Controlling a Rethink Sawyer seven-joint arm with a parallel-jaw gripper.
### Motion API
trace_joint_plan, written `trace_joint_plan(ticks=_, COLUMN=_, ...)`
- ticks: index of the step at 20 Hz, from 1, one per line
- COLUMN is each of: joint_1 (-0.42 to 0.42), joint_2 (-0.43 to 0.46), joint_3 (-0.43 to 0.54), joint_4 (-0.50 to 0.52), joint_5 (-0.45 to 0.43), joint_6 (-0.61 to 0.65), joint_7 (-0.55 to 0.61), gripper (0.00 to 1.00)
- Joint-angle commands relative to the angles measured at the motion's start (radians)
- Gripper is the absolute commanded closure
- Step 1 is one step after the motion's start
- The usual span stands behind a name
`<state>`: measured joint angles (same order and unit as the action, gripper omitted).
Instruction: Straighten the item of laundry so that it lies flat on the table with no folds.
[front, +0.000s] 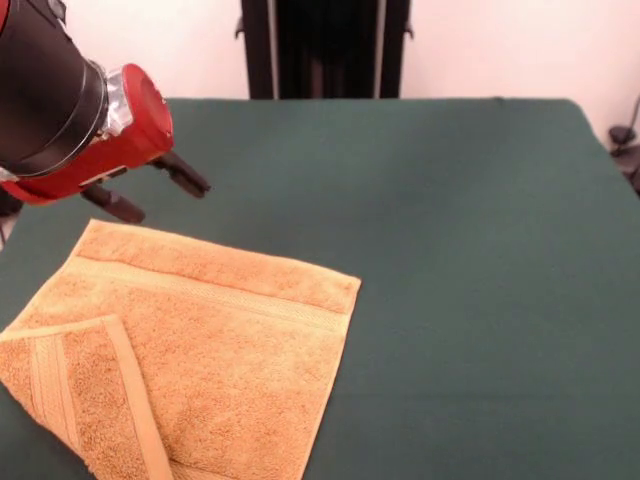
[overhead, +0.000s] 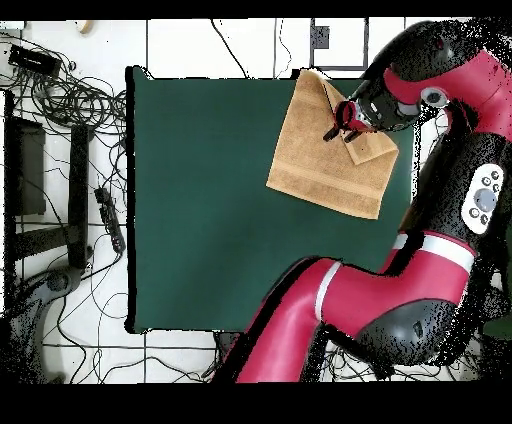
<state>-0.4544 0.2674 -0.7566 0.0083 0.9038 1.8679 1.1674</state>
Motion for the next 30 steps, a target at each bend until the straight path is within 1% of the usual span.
trace_joint_plan(ticks=1, joint_1=0.007, joint_2=-0.042, joint_3=0.38, joint_4=-0.027, joint_5=-0.189, joint_6=-0.284, joint_7=-0.04, gripper=0.0)
trace_joint_plan(ticks=3, joint_1=0.002, joint_2=-0.07, joint_3=0.353, joint_4=0.018, joint_5=-0.205, joint_6=-0.318, joint_7=-0.041, gripper=0.0)
trace_joint_plan(ticks=5, joint_1=0.003, joint_2=-0.104, joint_3=0.364, joint_4=0.069, joint_5=-0.253, joint_6=-0.336, joint_7=-0.021, gripper=0.0)
trace_joint_plan(ticks=8, joint_1=0.006, joint_2=-0.12, joint_3=0.429, joint_4=0.105, joint_5=-0.298, joint_6=-0.339, joint_7=-0.032, gripper=0.0)
trace_joint_plan(ticks=13, joint_1=0.02, joint_2=-0.177, joint_3=0.511, joint_4=0.231, joint_5=-0.354, joint_6=-0.397, joint_7=-0.004, gripper=0.0)
trace_joint_plan(ticks=14, joint_1=0.025, joint_2=-0.194, joint_3=0.525, joint_4=0.27, joint_5=-0.357, joint_6=-0.403, joint_7=-0.001, gripper=0.0)
trace_joint_plan(ticks=16, joint_1=0.034, joint_2=-0.232, joint_3=0.551, joint_4=0.361, joint_5=-0.358, joint_6=-0.403, joint_7=-0.006, gripper=0.0)
trace_joint_plan(ticks=21, joint_1=0.055, joint_2=-0.326, joint_3=0.595, joint_4=0.601, joint_5=-0.317, joint_6=-0.386, joint_7=0.004, gripper=0.0)
trace_joint_plan(ticks=24, joint_1=0.062, joint_2=-0.378, joint_3=0.611, joint_4=0.705, joint_5=-0.301, joint_6=-0.374, joint_7=0.013, gripper=0.0)
trace_joint_plan(ticks=26, joint_1=0.064, joint_2=-0.405, joint_3=0.63, joint_4=0.755, joint_5=-0.288, joint_6=-0.367, joint_7=0.016, gripper=0.0)
trace_joint_plan(ticks=28, joint_1=0.065, joint_2=-0.43, joint_3=0.647, joint_4=0.802, joint_5=-0.285, joint_6=-0.391, joint_7=0.004, gripper=0.0)
trace_joint_plan(ticks=30, joint_1=0.066, joint_2=-0.449, joint_3=0.654, joint_4=0.845, joint_5=-0.284, joint_6=-0.423, joint_7=0.017, gripper=0.0)
